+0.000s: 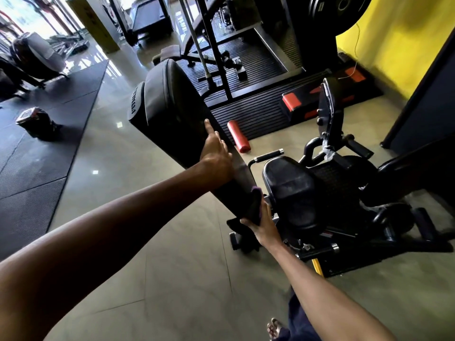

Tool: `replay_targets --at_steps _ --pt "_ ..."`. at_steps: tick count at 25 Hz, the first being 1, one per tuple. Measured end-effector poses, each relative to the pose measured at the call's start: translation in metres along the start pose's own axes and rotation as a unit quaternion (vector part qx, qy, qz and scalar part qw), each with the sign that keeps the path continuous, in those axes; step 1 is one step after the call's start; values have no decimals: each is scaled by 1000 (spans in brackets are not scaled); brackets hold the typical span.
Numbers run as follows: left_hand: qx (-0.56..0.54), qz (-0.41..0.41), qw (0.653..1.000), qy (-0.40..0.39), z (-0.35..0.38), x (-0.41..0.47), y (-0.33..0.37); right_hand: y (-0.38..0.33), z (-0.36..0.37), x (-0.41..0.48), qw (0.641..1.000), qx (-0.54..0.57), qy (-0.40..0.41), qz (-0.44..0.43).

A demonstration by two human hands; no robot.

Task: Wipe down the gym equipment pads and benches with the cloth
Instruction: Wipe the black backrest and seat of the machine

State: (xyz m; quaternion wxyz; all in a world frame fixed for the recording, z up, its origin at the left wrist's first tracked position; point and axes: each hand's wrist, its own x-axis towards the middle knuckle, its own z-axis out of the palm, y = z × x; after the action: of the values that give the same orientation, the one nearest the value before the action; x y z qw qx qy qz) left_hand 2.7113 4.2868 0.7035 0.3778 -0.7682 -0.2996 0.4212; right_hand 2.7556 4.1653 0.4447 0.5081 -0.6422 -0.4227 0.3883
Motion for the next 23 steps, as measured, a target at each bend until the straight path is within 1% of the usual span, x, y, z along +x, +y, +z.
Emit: replay_targets --at_steps 2,4,6,8,9,10,13,15,18,20,22,23 --pt "-3 -2 1000 -4 0 0 -2 -22 -1 6 999 -2 10 -53" --pt "-11 0 1000 -4 -2 -2 -2 -69 0 16 994 10 0 -112" --pt "-11 -2 1000 -11 -3 -2 -1 -101 0 30 990 41 -10 -137" --pt "-11 -5 1000 -12 -3 -2 -1 -107 -2 36 988 53 -24 -142" --pt "-13 -4 1000 -7 -3 -2 -2 -103 -3 35 989 62 -37 -129" --pt "-17 -3 1000 0 -3 -2 -2 -100 -6 33 991 78 -53 -98" --pt "-18 -10 1000 9 0 0 -2 -69 -7 36 989 133 -41 46" --pt "-14 -12 1000 8 1 2 0 -50 -10 47 985 122 -41 116" --pt "-19 -16 1000 -14 -3 6 2 -20 -11 96 978 123 -58 156" --pt "-30 -11 998 -50 -11 7 2 -16 -10 145 978 108 -102 143" --pt "-54 -12 996 -66 -16 12 3 -31 -4 175 972 130 -135 141" --pt "-56 -14 996 -65 -16 15 4 -58 -7 166 970 127 -151 139"
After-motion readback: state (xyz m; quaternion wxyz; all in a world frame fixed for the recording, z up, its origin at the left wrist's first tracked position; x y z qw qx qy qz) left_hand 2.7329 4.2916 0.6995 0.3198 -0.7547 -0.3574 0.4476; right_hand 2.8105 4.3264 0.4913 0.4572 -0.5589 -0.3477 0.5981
